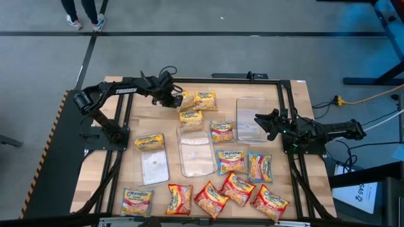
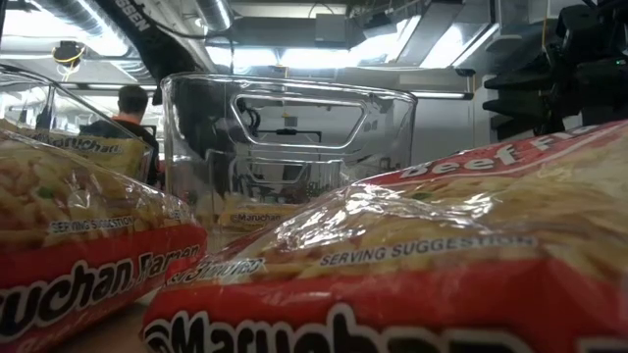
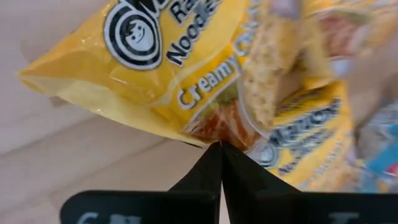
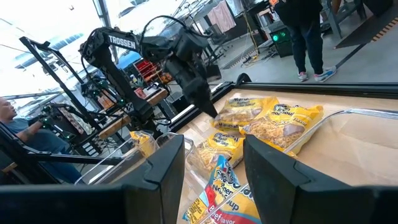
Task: Sort Maruchan noodles
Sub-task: Put the yellow noodle pack into the left transparent bin
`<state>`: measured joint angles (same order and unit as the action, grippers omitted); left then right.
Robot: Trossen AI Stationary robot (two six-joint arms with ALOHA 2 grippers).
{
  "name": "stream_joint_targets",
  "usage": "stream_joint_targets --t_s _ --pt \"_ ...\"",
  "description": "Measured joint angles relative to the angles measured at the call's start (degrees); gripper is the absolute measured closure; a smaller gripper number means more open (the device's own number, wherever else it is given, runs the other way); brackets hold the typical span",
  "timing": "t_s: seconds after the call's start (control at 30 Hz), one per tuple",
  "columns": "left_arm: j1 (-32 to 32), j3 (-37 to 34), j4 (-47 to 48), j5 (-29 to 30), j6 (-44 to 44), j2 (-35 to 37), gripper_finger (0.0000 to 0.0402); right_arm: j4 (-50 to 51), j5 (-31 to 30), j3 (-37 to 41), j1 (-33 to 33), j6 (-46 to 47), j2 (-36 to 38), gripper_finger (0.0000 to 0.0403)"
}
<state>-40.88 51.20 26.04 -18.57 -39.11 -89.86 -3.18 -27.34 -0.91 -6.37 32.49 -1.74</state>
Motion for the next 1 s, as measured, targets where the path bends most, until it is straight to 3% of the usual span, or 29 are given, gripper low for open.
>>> stream_joint_targets --t_s 0.23,0.37,0.6,0.8,1.0 --pt "0.0 6.98 10.98 3.75 6.45 5.81 0.0401 0.0 0.0 0.0 0.02 0.0 0.0 0.0242" --pt "1.01 11.36 19.71 8.96 10.01 9.83 0.0401 0.02 0.0 0.0 0.01 0.0 0.0 0.0242" --pt "2.85 15.83 21.15 14.54 10.76 17.54 0.0401 0.02 -0.01 0.0 0.01 0.0 0.0 0.0242" --pt "5.61 20.47 23.6 14.62 9.14 23.38 0.0401 0.02 -0.02 0.0 0.01 0.0 0.0 0.0242" --pt "11.27 27.38 34.76 14.36 5.74 27.38 0.0401 0.02 -0.02 0.0 0.02 0.07 0.0 0.0242"
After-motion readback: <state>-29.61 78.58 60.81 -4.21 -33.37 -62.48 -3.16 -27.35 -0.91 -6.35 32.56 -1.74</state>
